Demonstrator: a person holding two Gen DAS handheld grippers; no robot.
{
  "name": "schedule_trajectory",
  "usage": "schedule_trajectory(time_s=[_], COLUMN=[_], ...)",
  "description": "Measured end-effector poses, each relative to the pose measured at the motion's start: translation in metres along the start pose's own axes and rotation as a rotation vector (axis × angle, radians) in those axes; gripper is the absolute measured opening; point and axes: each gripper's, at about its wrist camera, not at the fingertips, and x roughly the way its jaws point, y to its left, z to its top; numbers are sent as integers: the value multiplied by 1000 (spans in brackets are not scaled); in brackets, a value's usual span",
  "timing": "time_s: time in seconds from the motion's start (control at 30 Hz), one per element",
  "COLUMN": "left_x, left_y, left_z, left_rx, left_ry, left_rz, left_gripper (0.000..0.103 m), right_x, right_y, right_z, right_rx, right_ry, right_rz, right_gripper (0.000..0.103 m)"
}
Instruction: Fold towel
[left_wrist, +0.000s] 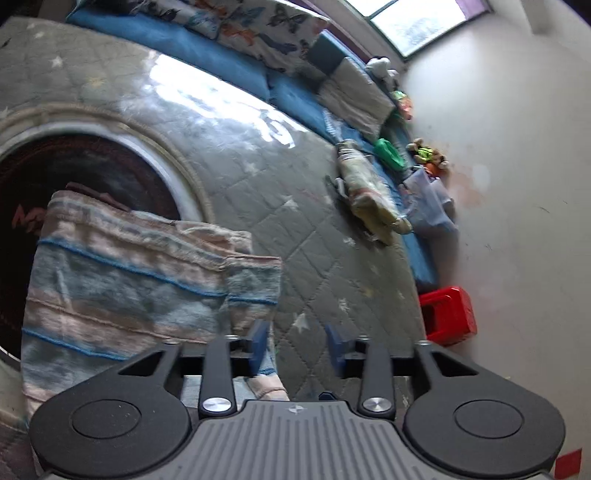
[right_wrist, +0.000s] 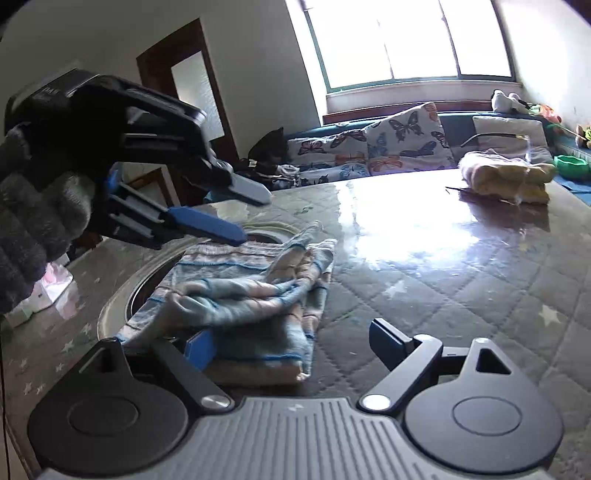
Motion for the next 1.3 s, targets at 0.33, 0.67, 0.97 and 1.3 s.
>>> schedule_trajectory(time_s=[0.33, 0.67, 0.97, 1.3], left_x=[-48, -67, -68, -59], left_y=[48, 89, 107, 111], left_z=[-9, -36, -37, -36], left_rx=[154, 242, 263, 273], left_ry=[-142, -162, -159, -150], left_rz=[121, 214, 239, 234], left_gripper=[90, 95, 96, 96], right_x=[-22, 46, 88, 75], right_y=[-19, 4, -2, 32], right_z=[8, 46, 48, 66], right_rx=[19, 41, 143, -35], right_ry=[-1, 81, 151, 52], right_rz=[-27, 35, -4, -81], right_gripper=[86, 63, 39, 10])
